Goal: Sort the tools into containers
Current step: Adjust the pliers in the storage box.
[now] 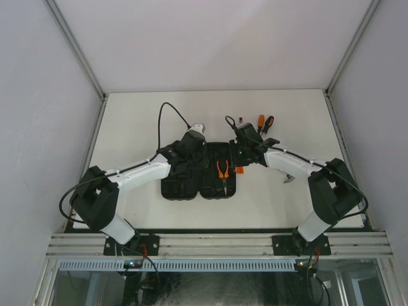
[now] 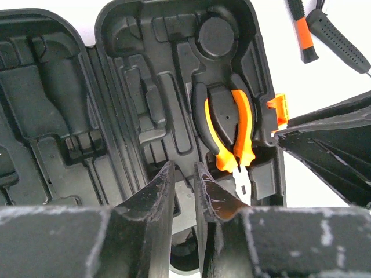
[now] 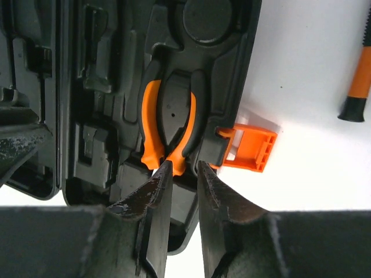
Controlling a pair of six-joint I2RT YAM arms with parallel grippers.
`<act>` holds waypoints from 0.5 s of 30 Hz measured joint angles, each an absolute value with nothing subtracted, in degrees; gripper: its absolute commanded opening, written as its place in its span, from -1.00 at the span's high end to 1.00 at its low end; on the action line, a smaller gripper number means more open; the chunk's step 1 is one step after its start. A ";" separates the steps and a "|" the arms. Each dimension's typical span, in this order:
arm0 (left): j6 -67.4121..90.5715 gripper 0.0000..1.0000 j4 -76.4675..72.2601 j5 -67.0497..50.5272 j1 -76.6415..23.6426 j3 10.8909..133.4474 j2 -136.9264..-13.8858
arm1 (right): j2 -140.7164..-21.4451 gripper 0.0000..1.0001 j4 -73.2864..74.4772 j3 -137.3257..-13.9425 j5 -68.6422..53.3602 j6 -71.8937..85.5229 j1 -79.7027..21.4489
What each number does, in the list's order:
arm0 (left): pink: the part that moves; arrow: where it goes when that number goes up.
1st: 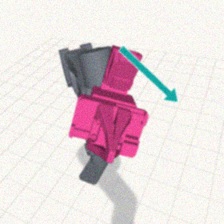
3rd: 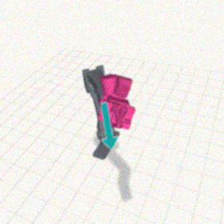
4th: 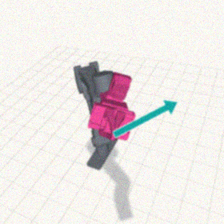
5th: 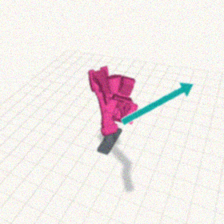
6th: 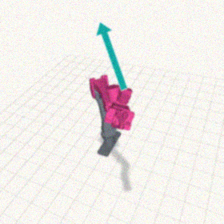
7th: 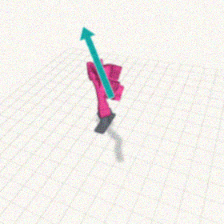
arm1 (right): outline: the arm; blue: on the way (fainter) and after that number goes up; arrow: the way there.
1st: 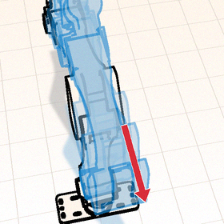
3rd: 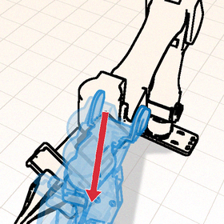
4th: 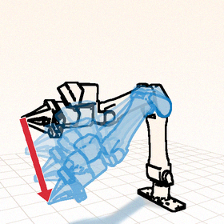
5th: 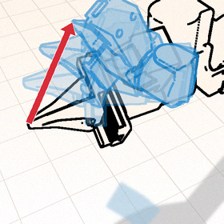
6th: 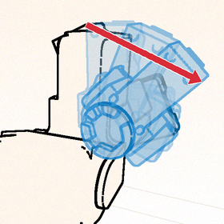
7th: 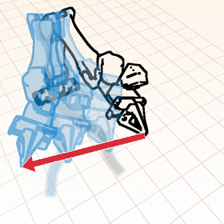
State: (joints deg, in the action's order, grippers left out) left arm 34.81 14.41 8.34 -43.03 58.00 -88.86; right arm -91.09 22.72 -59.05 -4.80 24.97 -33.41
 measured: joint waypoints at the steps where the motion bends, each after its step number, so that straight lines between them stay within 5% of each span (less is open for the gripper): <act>1: 34.83 0.49 14.39 8.34 -43.03 58.22 -89.21 | -92.03 0.57 22.61 -59.46 -5.10 25.08 -33.39; 15: 34.79 0.50 13.08 6.70 -43.29 59.48 -92.73 | -98.15 0.73 22.48 -63.11 -5.61 26.00 -33.32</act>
State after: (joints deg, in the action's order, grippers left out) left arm 34.79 13.08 6.70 -43.29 59.48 -92.73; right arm -98.15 22.48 -63.11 -5.61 26.00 -33.32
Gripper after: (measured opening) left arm 0.254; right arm 0.151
